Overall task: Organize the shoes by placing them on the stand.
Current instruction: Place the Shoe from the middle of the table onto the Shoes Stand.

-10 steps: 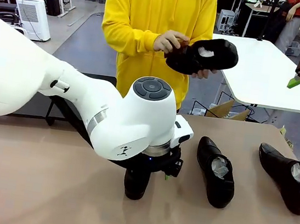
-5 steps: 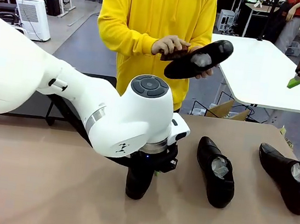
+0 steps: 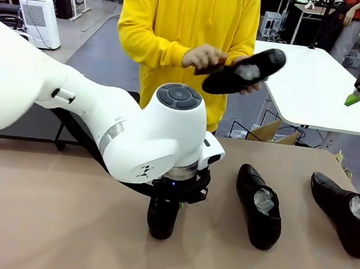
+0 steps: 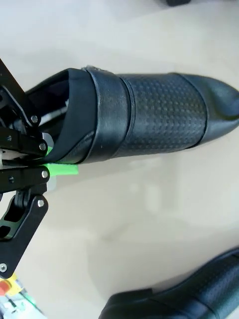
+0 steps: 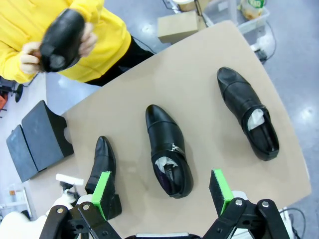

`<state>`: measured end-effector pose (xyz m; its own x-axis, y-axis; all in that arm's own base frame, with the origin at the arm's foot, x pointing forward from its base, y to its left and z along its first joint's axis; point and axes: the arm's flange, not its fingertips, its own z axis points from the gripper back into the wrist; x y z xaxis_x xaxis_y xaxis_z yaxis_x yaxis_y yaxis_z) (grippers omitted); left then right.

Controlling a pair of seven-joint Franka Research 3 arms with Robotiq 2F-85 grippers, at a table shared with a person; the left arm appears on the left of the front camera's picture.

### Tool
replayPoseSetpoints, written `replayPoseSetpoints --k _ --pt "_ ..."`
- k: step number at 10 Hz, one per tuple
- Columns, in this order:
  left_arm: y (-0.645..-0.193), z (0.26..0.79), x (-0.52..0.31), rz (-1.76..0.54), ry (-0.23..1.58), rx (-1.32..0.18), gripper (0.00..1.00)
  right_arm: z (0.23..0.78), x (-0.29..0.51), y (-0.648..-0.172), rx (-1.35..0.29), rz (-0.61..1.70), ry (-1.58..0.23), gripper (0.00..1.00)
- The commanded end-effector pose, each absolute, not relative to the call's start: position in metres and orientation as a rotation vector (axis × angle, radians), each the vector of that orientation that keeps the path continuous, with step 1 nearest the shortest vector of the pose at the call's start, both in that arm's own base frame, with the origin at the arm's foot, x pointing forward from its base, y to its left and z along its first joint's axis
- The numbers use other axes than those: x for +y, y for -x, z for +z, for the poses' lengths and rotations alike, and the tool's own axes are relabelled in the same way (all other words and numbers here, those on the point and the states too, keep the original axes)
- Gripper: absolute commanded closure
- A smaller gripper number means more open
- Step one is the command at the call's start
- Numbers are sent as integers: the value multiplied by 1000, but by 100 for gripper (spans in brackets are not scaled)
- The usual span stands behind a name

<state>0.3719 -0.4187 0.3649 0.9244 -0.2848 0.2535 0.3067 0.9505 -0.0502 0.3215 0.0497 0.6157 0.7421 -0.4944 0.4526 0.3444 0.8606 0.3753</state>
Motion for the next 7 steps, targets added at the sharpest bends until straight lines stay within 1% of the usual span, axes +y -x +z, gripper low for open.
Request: replayPoseSetpoints --k 1,3,4,6,7 --pt "-337 424 -392 -312 143 -266 100 616 48 -322 -581 -454 -270 0" --pt "-321 477 -354 -295 195 -345 100 616 48 -322 -581 -454 -270 0" --pt "-326 502 -324 -246 200 -428 100 616 48 -322 -581 -454 -270 0" --pt "-350 537 -264 -161 209 -598 100 616 48 -322 -581 -454 -270 0" --pt "-366 552 -234 -164 202 -660 100 616 48 -322 -581 -454 -270 0"
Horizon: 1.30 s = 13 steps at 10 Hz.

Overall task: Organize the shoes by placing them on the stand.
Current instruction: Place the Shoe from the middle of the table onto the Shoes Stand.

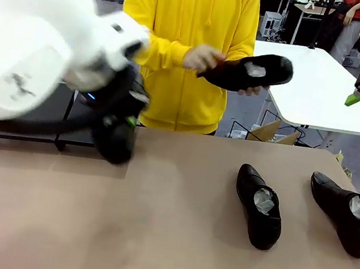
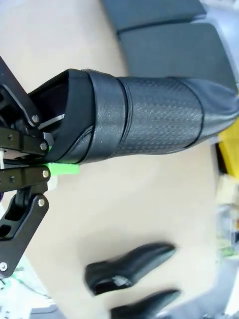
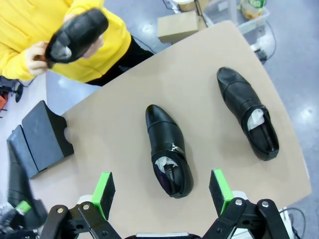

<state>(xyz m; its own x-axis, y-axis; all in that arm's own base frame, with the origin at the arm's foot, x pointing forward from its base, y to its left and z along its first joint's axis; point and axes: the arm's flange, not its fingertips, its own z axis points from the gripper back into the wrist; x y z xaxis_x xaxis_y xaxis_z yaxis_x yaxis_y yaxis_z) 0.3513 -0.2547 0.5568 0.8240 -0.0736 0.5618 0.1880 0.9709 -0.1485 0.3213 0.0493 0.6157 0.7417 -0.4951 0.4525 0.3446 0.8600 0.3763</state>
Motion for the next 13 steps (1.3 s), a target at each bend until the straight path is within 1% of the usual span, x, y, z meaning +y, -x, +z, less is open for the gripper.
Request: replayPoseSetpoints --k 1,2,4,7,10,13 --pt "-384 563 -202 -148 166 -704 100 616 48 -322 -581 -454 -270 0" --pt "-402 564 -180 -131 141 -735 100 616 48 -322 -581 -454 -270 0" --pt "-435 556 -154 -121 99 -733 100 616 48 -322 -581 -454 -270 0" --pt "-480 535 -127 -155 -23 -738 100 616 48 -322 -581 -454 -270 0" --pt "-508 497 -114 -189 -83 -689 100 616 48 -322 -581 -454 -270 0" --pt "-525 470 -116 -236 -83 -683 100 616 48 -322 -581 -454 -270 0"
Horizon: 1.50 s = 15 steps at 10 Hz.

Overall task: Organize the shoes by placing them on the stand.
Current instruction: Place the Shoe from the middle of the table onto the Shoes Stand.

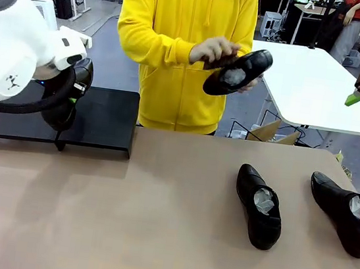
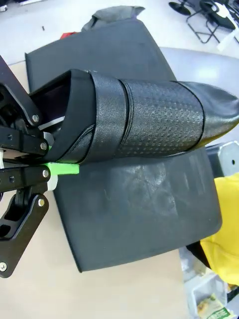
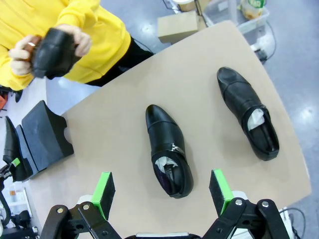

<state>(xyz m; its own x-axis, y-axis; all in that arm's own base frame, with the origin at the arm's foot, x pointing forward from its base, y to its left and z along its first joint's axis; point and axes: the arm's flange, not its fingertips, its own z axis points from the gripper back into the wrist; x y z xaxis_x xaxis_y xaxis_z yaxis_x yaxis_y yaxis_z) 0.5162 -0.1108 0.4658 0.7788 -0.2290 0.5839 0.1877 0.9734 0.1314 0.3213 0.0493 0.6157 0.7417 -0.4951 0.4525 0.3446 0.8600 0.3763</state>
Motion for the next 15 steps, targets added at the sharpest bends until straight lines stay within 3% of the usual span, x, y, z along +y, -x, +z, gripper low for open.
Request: replayPoseSetpoints --k 1,15 --pt "-531 465 -118 -246 -82 -682 100 616 48 -322 -581 -454 -270 0" --pt "-550 423 -134 -150 -91 -720 100 616 48 -322 -581 -454 -270 0"
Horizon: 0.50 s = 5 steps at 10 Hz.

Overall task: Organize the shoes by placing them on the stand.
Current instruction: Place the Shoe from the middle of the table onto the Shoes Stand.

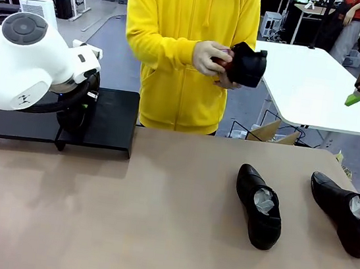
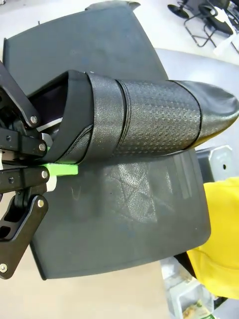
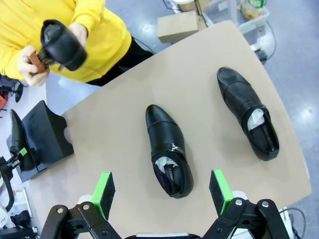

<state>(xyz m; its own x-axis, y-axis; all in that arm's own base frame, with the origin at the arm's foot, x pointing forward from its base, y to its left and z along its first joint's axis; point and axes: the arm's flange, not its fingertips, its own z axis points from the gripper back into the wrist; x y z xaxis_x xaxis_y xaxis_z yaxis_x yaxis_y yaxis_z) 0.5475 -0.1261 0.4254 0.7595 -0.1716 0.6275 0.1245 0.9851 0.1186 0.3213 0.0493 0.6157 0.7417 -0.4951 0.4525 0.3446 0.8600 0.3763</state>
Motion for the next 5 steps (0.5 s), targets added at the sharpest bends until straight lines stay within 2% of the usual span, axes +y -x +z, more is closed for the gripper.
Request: replayPoseSetpoints --k 1,4,5 --pt "-549 422 -136 -163 -96 -711 100 616 48 -322 -581 -454 -270 0" --pt "-548 419 -138 -196 -122 -687 100 616 48 -322 -581 -454 -270 0" --pt "-547 418 -138 -192 -127 -678 92 616 48 -322 -581 -454 -270 0"
